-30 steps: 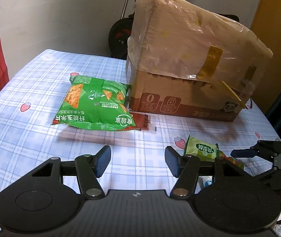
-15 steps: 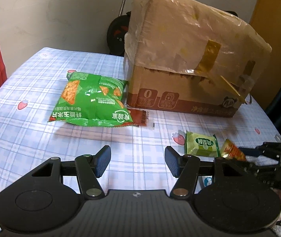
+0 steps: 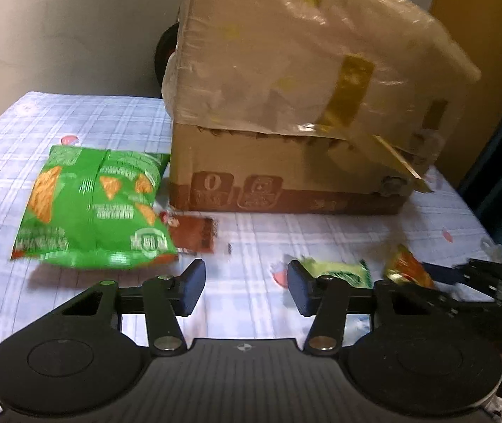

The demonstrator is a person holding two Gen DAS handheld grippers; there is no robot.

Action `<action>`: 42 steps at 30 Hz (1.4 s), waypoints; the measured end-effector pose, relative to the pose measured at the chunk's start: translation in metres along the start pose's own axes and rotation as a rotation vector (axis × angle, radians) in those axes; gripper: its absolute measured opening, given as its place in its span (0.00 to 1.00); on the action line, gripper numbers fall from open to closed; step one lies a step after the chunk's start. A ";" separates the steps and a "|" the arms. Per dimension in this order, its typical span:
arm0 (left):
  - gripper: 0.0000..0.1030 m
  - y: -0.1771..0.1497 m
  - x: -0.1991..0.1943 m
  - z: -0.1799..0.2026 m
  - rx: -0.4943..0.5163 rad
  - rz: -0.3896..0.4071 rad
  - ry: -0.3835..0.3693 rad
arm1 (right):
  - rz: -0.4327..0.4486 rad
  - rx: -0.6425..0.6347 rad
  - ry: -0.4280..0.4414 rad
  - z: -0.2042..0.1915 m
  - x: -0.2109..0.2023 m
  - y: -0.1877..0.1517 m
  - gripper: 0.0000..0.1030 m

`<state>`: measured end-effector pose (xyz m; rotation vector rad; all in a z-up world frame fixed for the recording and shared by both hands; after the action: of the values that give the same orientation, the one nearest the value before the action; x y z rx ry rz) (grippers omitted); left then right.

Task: Organize snacks
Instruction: 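Grasp the gold spicy-bean packet with the right tool, then grasp the clear red-labelled meat packet with the left tool while the right tool holds the gold packet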

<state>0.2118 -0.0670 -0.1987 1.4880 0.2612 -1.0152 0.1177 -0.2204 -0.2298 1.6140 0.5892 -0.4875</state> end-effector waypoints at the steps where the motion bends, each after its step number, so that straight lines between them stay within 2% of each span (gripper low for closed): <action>1: 0.53 0.003 0.005 -0.002 0.007 0.004 0.017 | 0.001 0.003 0.003 0.000 0.001 0.000 0.42; 3: 0.52 0.009 0.013 -0.007 0.016 0.020 0.048 | 0.005 0.007 0.008 0.001 0.000 0.000 0.42; 7: 0.52 0.015 0.020 -0.020 0.009 0.041 0.062 | 0.009 -0.001 0.008 0.000 0.000 -0.001 0.43; 12: 0.52 0.020 0.032 -0.032 0.035 0.035 0.120 | 0.012 0.000 0.014 0.001 -0.001 -0.001 0.43; 17: 0.52 0.024 0.046 -0.039 0.031 0.007 0.136 | 0.013 -0.007 0.009 0.000 -0.001 -0.002 0.43; 21: 0.53 0.017 0.050 -0.041 -0.001 -0.024 0.097 | 0.012 -0.014 0.007 -0.001 -0.001 -0.002 0.43; 26: 0.57 0.004 0.039 -0.031 -0.029 -0.020 0.048 | 0.011 -0.016 0.007 0.000 -0.001 -0.002 0.43; 35: 0.58 -0.015 0.024 0.007 0.040 -0.052 -0.074 | 0.010 -0.018 0.007 -0.001 -0.001 -0.002 0.43; 38: 0.58 -0.008 0.023 0.001 0.056 -0.022 -0.016 | 0.010 -0.020 0.007 0.000 -0.001 -0.002 0.43; 42: 0.58 0.007 0.031 -0.020 0.028 0.009 0.051 | 0.010 -0.020 0.007 -0.001 0.000 -0.002 0.44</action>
<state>0.2437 -0.0632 -0.2185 1.5404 0.2776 -0.9778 0.1160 -0.2198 -0.2311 1.5998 0.5894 -0.4673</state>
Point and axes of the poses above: each gripper's, at about its wrist camera, not at the fingertips, and x roughly the way its jaws point, z to its right, y to its top, the point moved 5 cm from there along x, roughly the way its jaws point, and after that the axes turned 3 degrees about x, right-handed, at the moved point
